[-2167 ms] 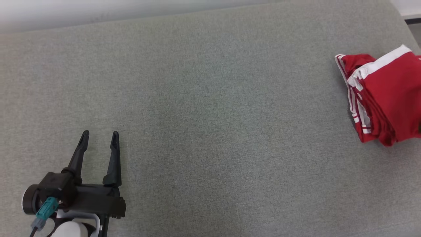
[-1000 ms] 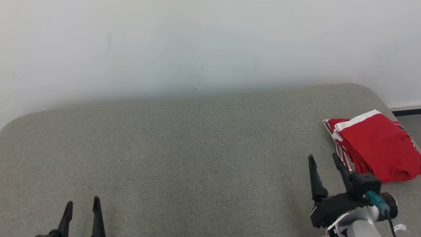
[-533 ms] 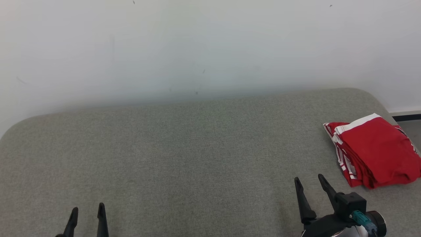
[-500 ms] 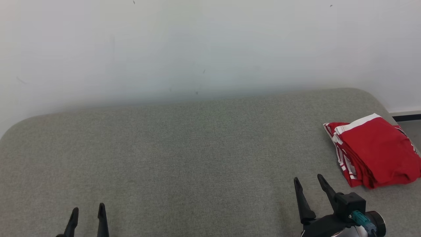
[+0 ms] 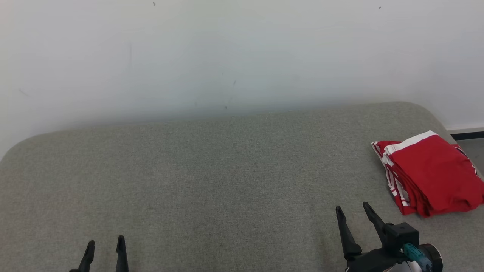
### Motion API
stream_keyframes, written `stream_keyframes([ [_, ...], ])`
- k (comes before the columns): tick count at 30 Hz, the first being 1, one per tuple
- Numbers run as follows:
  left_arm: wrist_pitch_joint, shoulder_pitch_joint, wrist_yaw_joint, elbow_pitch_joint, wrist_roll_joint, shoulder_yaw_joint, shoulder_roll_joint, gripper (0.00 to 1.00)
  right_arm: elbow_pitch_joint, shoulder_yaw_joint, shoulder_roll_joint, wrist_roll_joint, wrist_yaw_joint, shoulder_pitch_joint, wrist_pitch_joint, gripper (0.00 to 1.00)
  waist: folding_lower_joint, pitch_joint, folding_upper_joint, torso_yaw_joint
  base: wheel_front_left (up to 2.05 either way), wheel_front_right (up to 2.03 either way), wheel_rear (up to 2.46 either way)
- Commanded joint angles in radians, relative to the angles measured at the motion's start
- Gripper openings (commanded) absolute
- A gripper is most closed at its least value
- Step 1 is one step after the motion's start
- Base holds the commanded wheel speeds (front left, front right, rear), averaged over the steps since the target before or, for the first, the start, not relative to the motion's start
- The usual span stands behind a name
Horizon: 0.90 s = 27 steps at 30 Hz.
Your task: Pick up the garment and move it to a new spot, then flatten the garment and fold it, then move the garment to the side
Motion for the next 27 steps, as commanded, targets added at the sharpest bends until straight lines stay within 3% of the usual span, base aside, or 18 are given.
stream_keyframes([
  [1,0.0,-0.011,0.002,0.001,-0.007,0.0,0.0,1.0,-0.006,0.001,0.002,0.003,-0.003,0.013,0.0,1.0,0.0,0.001,0.0,0.0,0.0,0.0,0.0],
  [15,0.0,-0.01,-0.002,0.004,-0.025,-0.002,0.0,1.0,-0.014,0.002,0.002,0.023,-0.003,0.003,0.0,1.0,0.0,0.011,0.0,0.001,0.0,0.0,0.0],
  [16,0.001,-0.001,-0.001,0.004,-0.015,-0.002,0.0,0.0,-0.011,0.003,0.0,0.019,0.0,0.007,0.008,0.0,0.0,0.011,0.0,0.001,0.0,0.0,0.0],
  [22,0.009,0.03,0.0,0.061,-0.018,-0.002,-0.013,0.0,0.045,0.003,0.0,0.022,0.0,0.057,0.012,0.0,0.0,0.012,0.0,0.001,0.0,0.0,0.0],
  [27,0.041,0.011,-0.003,0.062,-0.115,0.005,-0.012,0.0,0.037,-0.016,0.0,0.126,0.0,0.048,0.035,0.0,0.0,0.015,0.0,0.003,0.0,0.0,0.0],
])
